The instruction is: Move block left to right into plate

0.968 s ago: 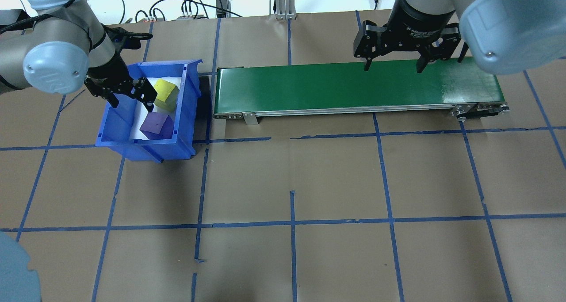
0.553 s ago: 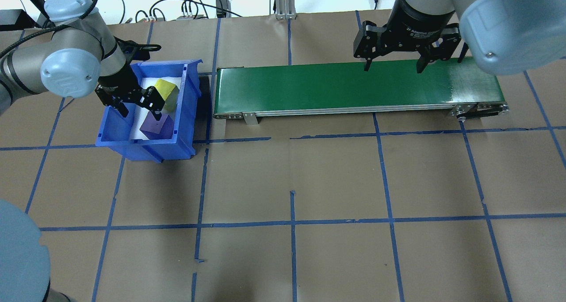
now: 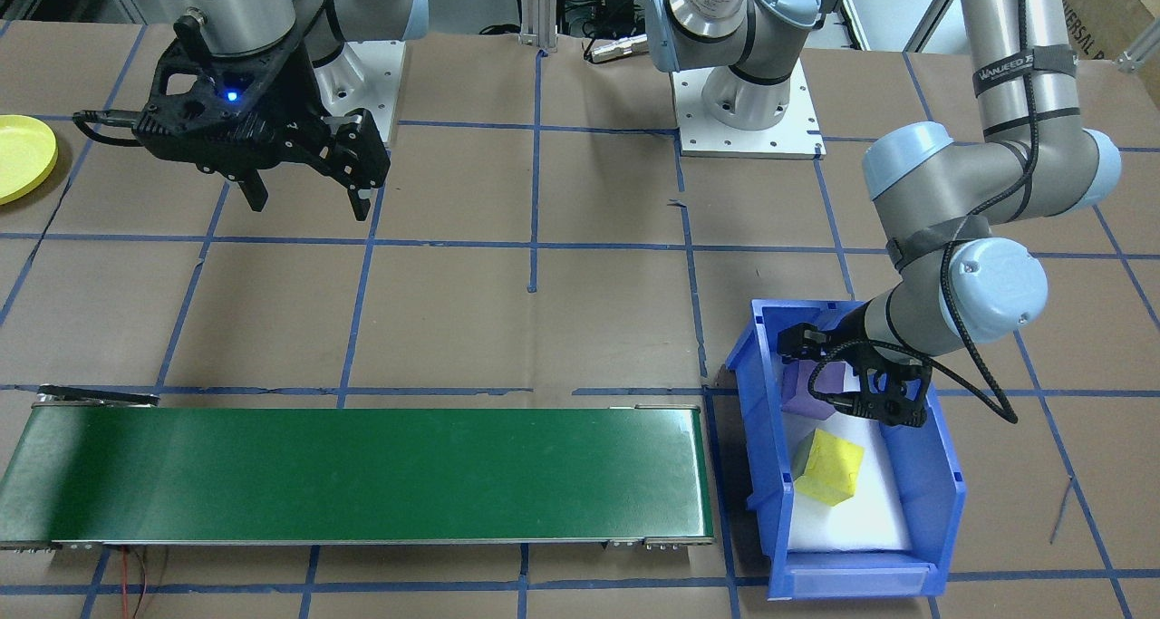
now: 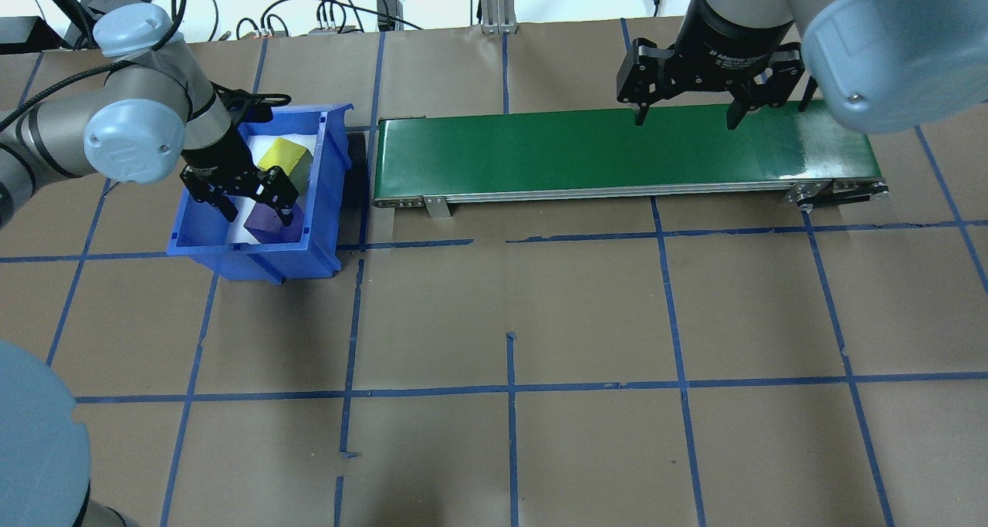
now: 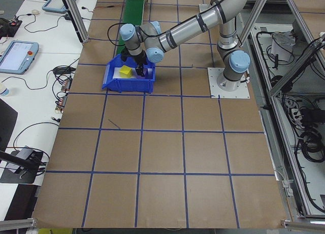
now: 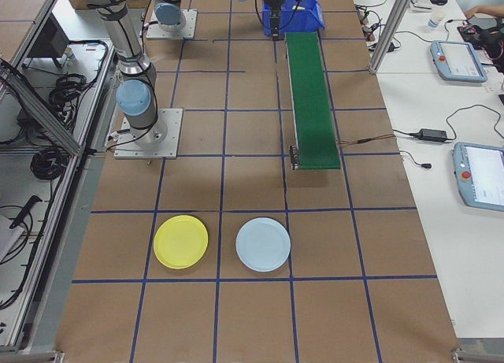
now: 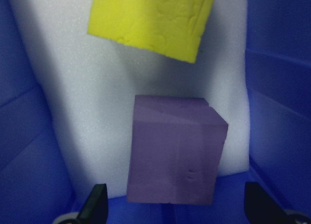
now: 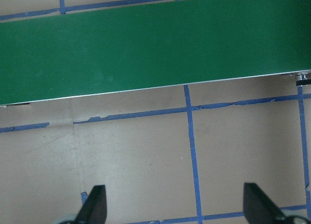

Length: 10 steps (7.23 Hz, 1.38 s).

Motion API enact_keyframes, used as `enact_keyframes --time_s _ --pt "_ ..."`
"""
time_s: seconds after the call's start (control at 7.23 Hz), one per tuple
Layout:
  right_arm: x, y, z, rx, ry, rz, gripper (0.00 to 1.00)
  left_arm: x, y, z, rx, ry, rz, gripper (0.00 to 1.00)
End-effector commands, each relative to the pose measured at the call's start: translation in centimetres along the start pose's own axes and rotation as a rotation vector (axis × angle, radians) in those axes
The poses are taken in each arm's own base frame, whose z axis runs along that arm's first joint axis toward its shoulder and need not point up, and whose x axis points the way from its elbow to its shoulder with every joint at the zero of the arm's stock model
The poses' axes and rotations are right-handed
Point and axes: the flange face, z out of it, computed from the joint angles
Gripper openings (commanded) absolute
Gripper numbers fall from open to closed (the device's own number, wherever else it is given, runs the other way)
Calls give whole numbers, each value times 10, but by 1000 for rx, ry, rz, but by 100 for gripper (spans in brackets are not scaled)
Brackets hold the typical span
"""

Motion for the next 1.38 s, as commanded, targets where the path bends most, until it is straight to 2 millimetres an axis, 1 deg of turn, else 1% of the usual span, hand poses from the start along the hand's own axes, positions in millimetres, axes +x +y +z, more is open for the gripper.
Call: enact_keyframes --time_s 0.0,0.14,0.28,0.41,0.55,0.69,0.83,0.97,1.11,1.24 --pt "0 0 0 0 -1 0 100 -2 -5 9 2 0 3 99" --pt "0 0 0 2 2 -1 100 -2 -7 12 4 1 3 84" --pt "-1 0 0 5 1 -3 100 -3 -10 17 2 0 9 60" --pt "-1 0 0 4 3 -3 100 -3 -12 16 10 -4 13 44" --pt "-1 1 0 2 2 -3 100 8 -9 -17 74 -34 35 43" --pt "-1 0 0 3 0 -1 100 22 5 -66 152 -75 48 43" --pt "-1 0 0 3 0 -1 100 48 28 -112 229 -104 76 43" --pt "-1 0 0 3 0 -1 100 84 50 -150 306 -130 123 43" --pt "-1 0 0 3 -2 -1 100 133 62 -181 383 -150 189 43" --pt "-1 0 0 4 -2 -1 100 164 61 -185 410 -150 208 43"
